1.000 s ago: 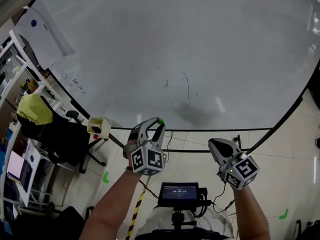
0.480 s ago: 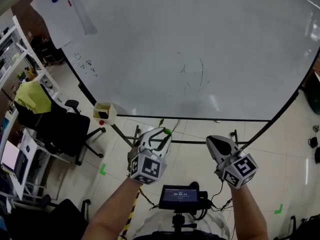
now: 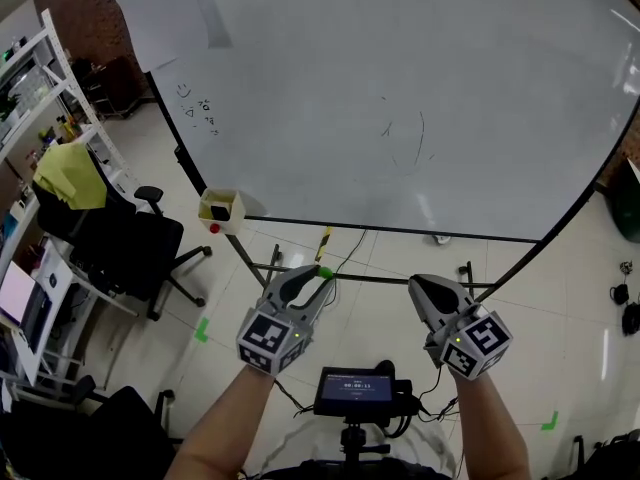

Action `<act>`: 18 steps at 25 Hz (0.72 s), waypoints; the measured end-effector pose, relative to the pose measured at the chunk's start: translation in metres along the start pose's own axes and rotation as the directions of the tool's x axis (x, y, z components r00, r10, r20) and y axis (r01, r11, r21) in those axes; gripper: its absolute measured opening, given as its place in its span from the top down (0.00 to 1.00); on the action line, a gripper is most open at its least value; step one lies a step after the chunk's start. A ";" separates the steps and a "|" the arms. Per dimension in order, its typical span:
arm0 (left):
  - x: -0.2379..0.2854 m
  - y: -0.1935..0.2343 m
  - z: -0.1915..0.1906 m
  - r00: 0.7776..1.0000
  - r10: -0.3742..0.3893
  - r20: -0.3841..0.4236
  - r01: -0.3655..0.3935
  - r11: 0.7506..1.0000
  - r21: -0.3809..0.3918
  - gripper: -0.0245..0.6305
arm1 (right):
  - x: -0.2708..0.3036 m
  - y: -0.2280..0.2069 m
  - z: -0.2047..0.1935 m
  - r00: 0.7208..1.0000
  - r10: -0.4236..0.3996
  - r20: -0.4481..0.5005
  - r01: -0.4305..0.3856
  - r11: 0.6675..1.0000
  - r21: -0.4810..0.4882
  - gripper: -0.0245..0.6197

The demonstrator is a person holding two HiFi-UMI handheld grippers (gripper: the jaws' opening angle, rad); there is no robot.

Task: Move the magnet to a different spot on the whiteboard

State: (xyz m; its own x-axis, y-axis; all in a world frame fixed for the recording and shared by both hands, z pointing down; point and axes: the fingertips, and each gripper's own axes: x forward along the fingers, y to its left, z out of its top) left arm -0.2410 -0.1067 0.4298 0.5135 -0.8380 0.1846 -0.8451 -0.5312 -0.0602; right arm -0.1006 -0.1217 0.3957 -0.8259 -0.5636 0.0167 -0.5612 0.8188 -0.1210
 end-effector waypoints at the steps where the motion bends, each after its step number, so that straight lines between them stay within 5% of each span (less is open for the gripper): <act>1: -0.006 0.001 -0.002 1.000 0.004 0.005 -0.004 1.000 -0.014 0.77 | 0.000 0.005 0.000 1.000 0.009 0.010 -0.009 1.000 0.018 0.92; 11: -0.046 0.010 -0.031 0.999 0.014 0.036 -0.007 0.982 -0.188 0.77 | -0.010 0.029 -0.014 1.000 0.024 0.009 -0.025 0.993 0.112 0.92; 18: -0.051 0.002 -0.039 0.999 -0.007 0.050 0.018 0.976 -0.216 0.77 | -0.022 0.026 -0.025 1.000 0.004 -0.007 -0.003 0.991 0.134 0.92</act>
State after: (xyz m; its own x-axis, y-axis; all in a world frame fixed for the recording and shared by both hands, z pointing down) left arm -0.2745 -0.0602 0.4582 0.5264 -0.8394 0.1353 -0.8480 -0.5066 0.1559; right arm -0.0984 -0.0849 0.4172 -0.8284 -0.5597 0.0235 -0.5465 0.7982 -0.2533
